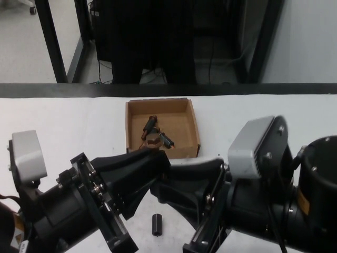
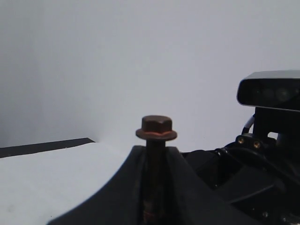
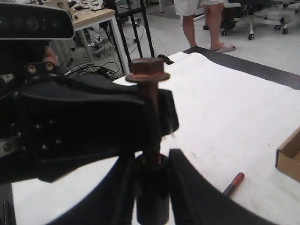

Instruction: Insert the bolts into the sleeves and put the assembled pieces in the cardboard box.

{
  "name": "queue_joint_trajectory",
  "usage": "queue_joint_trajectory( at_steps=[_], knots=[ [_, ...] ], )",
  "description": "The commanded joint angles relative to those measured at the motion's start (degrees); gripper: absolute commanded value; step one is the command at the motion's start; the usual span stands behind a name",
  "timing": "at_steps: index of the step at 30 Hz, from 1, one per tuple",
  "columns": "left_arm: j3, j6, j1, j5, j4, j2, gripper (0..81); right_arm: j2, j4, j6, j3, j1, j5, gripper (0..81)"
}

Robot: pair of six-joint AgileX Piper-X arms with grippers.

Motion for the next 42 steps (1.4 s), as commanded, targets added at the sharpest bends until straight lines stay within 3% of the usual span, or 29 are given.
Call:
queue_joint_trajectory(
  at_steps=[1, 15, 18, 23, 24, 33, 38, 42],
  knots=[
    [-0.13, 2.1, -0.18, 4.55, -0.43, -0.14, 0.8, -0.79, -2.9, 0.46, -1.02, -0.35, -0.39, 0.2],
    [-0.13, 1.37, -0.18, 7.71, -0.55, -0.14, 1.9, -0.79, -3.44, 0.26, -1.02, -0.35, -0.39, 0.2],
    [-0.13, 1.37, -0.18, 10.89, -0.55, -0.14, 14.2, -0.79, -3.44, 0.26, -1.02, -0.35, -0.39, 0.2],
    [-0.13, -0.14, -0.18, 11.17, -0.01, -0.14, 54.3, -0.79, -3.44, 0.26, -1.02, -0.35, -0.39, 0.2],
    [-0.13, -0.99, 0.06, 10.71, 0.77, -0.14, 57.4, -0.79, -3.44, 0.26, -1.02, -0.35, -0.39, 0.2],
    [-0.13, 2.01, 2.28, 13.36, 13.98, -0.14, 54.2, -0.79, -2.8, 0.26, -1.02, -0.46, 1.23, 0.2],
    [-0.13, 8.59, 10.73, 11.81, 19.86, -0.14, 54.2, -0.79, -2.8, 0.26, -1.02, -0.46, 1.23, 0.2],
    [-0.13, 2.08, 15.72, 16.41, 20.93, -0.14, 54.2, -0.79, -2.8, 0.41, -1.79, -0.46, 1.21, 0.2]
  ],
)
